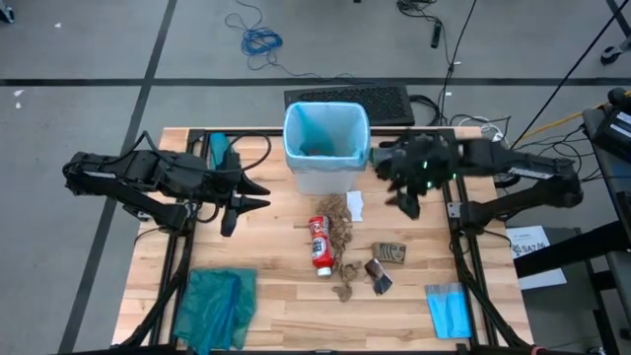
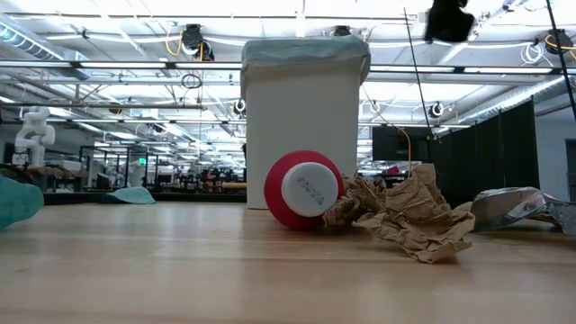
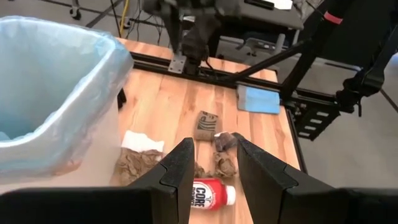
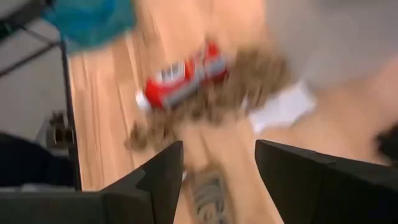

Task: Place trash/remove bag and relplace
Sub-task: Put the brown coffee sleeve into the white trash bin

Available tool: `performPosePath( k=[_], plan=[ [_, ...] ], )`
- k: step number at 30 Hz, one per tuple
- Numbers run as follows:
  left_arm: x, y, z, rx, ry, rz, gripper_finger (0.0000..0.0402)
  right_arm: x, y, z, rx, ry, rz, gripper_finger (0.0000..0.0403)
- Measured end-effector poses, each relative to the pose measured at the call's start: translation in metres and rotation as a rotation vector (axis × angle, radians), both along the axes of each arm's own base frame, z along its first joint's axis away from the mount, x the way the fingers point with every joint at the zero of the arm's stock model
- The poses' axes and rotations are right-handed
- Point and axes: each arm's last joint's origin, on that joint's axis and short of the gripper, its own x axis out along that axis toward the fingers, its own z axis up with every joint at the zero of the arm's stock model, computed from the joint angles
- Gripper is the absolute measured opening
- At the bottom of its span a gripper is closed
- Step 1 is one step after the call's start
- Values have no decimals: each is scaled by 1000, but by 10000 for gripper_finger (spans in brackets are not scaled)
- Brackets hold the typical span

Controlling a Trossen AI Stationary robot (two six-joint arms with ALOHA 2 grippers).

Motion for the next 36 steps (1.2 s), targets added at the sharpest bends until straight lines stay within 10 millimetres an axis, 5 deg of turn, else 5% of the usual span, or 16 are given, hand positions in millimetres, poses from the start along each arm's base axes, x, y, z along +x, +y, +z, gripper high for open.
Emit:
performPosePath(
  k=[10, 19, 36],
  plan=[
    [0, -1, -1, -52, 7, 3, 118, -20, 35, -104, 111, 20, -33, 192],
    [0, -1, 0, -54, 7, 3, 118, -39, 38, -185, 238, 168, -73, 192],
    [0, -1, 0, -75, 7, 13, 118, -44, 33, -213, 243, 116, -62, 192]
  ],
)
